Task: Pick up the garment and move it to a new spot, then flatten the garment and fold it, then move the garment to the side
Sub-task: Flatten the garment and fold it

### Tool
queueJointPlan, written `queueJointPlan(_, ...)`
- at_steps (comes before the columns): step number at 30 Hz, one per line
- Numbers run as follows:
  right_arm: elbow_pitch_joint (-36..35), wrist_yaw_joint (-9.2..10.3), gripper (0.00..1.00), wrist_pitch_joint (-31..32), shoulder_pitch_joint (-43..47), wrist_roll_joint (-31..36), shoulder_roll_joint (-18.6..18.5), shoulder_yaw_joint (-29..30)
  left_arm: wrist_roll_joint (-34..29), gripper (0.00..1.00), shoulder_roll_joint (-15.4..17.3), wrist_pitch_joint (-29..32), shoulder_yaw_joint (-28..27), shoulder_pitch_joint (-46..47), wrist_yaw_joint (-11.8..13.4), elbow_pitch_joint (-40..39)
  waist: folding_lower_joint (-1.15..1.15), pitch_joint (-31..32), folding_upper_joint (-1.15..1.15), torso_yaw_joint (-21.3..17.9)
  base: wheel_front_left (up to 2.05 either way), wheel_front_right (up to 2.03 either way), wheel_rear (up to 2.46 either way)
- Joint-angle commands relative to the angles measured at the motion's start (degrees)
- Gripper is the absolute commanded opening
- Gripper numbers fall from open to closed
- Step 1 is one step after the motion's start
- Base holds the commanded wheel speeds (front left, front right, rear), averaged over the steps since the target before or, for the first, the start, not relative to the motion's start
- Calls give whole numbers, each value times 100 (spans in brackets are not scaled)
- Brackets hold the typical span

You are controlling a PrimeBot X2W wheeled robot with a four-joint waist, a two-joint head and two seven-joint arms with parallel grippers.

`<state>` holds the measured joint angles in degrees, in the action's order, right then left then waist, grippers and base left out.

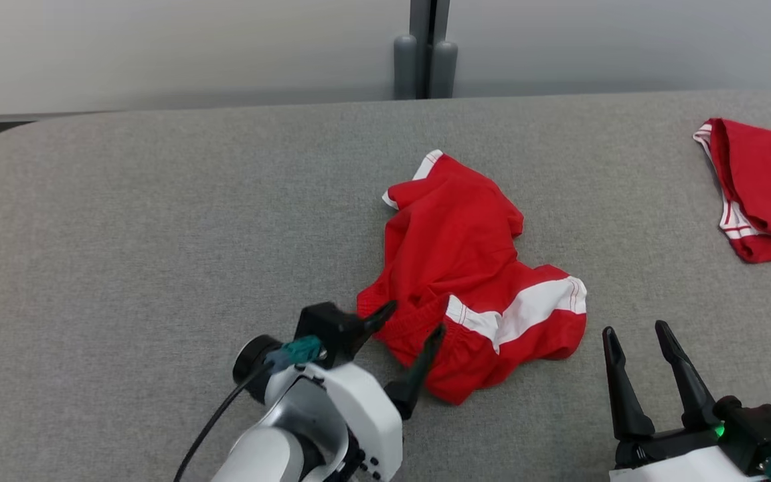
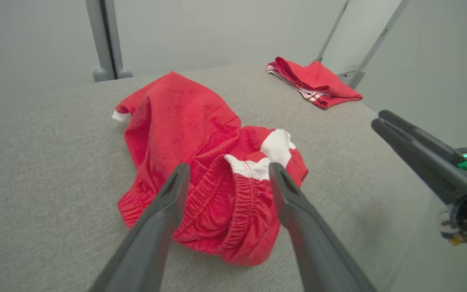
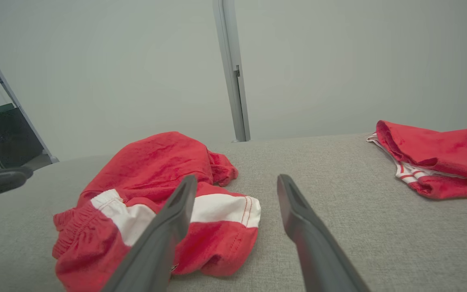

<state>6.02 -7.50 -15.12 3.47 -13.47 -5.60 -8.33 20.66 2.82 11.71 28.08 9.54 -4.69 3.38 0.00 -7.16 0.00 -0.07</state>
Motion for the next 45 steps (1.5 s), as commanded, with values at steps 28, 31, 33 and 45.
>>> queueJointPlan(28,-75,3,100,-2,-610,36,194,113,999,58,289,1855,147,1160,127,-161,0,-952,0,-735,0,0,0)
queueJointPlan(31,-72,3,100,-1,-647,18,204,120,1038,44,313,1939,160,1179,109,-181,0,-985,0,-774,0,0,0)
queueJointPlan(33,-76,3,100,-1,-663,14,207,129,1048,21,317,1945,166,1185,103,-192,0,-998,0,-786,0,0,0)
queueJointPlan(45,-40,3,100,-2,-561,-2,151,95,1198,0,370,1740,194,987,14,-693,0,-825,0,-652,0,0,0)
